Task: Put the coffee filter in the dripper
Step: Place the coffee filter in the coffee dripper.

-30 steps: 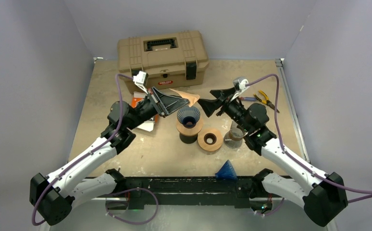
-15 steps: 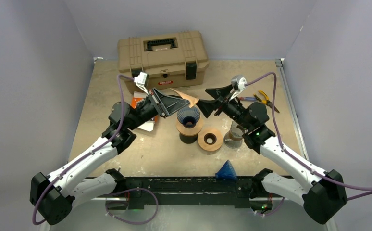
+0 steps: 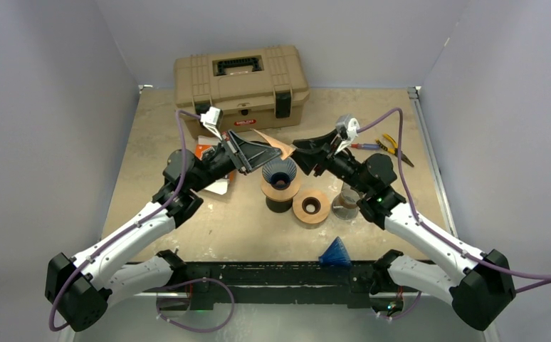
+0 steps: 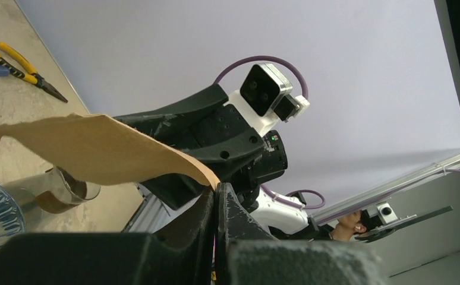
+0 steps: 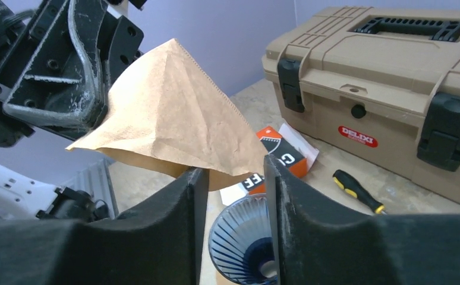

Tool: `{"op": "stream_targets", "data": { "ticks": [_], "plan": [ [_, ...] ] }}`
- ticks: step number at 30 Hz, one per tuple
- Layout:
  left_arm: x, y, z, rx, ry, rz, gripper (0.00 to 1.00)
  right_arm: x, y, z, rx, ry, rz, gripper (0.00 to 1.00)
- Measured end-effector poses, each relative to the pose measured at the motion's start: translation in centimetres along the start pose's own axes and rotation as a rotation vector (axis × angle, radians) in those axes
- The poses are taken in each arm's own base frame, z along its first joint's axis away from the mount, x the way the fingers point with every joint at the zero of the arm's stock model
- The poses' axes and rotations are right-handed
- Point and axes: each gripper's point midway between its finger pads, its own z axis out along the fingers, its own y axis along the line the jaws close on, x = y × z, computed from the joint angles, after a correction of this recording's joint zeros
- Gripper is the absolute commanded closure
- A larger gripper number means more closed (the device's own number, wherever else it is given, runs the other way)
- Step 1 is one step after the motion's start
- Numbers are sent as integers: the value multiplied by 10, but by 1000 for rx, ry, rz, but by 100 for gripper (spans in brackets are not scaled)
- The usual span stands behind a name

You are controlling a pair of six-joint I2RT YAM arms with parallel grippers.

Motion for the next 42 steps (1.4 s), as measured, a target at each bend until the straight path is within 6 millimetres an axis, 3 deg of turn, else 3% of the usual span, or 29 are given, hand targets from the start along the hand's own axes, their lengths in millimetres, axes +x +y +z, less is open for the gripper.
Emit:
{"op": "stream_targets", "data": {
  "ticks": [4, 11, 16, 19, 29, 36, 42],
  "plan": [
    [0, 1, 0, -2, 1, -1, 100, -2, 3, 1, -14, -2, -7, 100],
    [3, 5, 1, -15, 16, -8, 98, -2, 11, 1, -52, 10, -14, 100],
    [4, 7, 1, -23, 17, 0, 41, 2, 10, 0, -47, 32, -9, 100],
    [3, 13, 0, -44, 14, 0, 25, 5, 9, -1, -39, 50, -3, 100],
    [-12, 48, -19, -254, -64, 116, 22, 2, 7, 2, -4, 118, 36, 100],
    [-28, 48, -30, -380, -55, 326, 22, -4, 7, 15, 22, 205, 88, 100],
    [-35, 46, -27, -434, 17, 481, 21, 13, 5, 22, 39, 327, 176, 100]
  ]
}}
